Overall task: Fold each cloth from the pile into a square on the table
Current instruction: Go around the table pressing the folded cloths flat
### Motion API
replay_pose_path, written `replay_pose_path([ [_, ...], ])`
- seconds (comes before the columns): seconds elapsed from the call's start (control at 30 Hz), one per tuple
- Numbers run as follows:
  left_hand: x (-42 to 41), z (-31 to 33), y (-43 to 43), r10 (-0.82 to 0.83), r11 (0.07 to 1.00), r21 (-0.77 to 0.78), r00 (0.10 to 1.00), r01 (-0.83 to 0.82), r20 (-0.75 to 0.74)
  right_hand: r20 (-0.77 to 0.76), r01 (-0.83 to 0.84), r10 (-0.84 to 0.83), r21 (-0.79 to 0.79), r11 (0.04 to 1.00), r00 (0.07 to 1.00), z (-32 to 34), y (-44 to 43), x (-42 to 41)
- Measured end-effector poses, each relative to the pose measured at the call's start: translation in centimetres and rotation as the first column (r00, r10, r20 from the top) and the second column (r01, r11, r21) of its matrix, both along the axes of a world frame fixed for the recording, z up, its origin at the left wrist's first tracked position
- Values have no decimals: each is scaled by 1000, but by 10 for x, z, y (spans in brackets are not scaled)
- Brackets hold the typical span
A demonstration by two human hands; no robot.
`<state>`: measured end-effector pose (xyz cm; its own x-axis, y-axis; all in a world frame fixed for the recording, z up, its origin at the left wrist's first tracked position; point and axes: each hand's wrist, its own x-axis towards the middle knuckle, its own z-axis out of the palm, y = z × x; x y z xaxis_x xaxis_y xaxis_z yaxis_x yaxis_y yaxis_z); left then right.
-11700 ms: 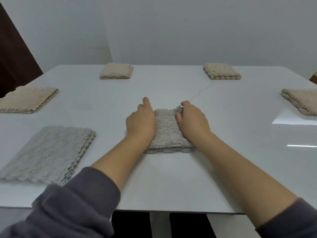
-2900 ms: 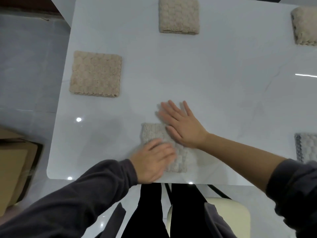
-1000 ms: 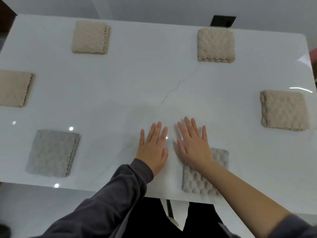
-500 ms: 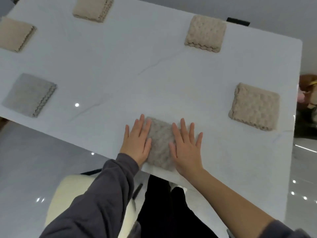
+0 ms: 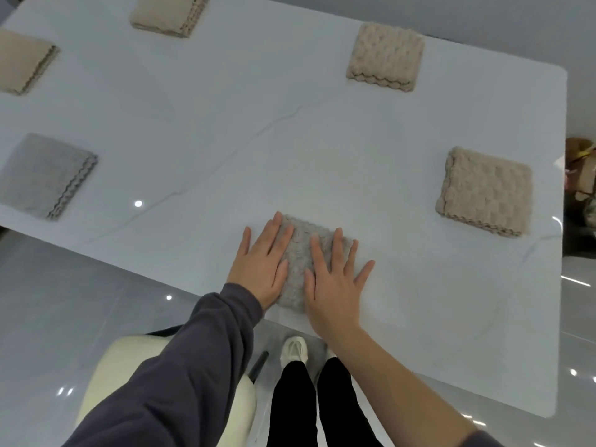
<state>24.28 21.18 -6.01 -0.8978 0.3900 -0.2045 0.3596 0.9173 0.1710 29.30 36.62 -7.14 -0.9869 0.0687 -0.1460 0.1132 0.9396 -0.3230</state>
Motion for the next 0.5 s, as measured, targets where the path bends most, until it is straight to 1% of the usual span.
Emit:
replay_pose_path([
  [0.13,0,-2,3,-15,1000,-9,1000,15,2,20,48,-48,-3,999,999,-1,-10,0],
  [0.23,-1,-4,2,-41,999,-10,999,41,-2,15,45,-45,-16,999,999,-1,-14,0],
  [0.4,-2,-5,1,-36,999,-5,999,36,0,16,86,-86,7,996,996,-1,-16,0],
  [0.5,-2,-6,2,-45,999,-8,999,44,-10,23,82,-83,21,996,996,-1,-18,1],
])
